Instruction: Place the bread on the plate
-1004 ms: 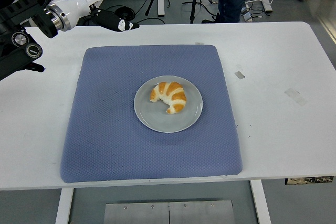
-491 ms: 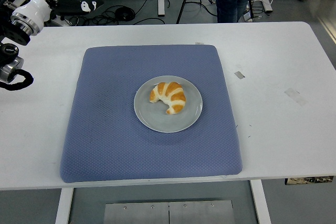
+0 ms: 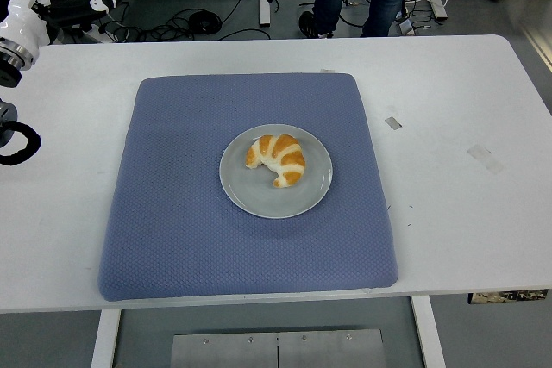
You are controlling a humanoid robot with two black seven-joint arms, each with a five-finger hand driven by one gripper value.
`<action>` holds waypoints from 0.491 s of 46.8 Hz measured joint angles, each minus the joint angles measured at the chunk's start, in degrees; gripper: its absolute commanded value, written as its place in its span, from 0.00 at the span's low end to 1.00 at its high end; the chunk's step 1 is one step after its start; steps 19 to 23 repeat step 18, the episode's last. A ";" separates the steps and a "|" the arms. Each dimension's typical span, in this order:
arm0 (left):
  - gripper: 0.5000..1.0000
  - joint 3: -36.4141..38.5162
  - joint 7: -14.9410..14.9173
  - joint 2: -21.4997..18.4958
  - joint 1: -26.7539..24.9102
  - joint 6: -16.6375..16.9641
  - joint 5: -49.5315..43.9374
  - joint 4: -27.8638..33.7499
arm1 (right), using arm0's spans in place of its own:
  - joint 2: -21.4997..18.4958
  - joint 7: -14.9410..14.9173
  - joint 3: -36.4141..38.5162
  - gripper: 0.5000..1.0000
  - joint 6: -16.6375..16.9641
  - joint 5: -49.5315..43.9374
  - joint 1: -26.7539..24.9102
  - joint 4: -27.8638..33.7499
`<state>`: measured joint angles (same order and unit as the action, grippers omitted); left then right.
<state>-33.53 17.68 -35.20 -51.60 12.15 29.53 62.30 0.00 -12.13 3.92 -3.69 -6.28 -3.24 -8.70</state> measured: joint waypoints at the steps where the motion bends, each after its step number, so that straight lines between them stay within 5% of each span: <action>1: 0.64 -0.01 0.00 0.03 0.20 -0.01 -0.25 0.00 | 0.00 0.01 -0.01 1.00 0.00 0.00 0.03 0.00; 23: 0.65 -0.13 0.00 0.14 2.55 -0.02 -1.02 -0.43 | 0.00 0.00 0.06 1.00 -0.16 0.02 0.36 0.07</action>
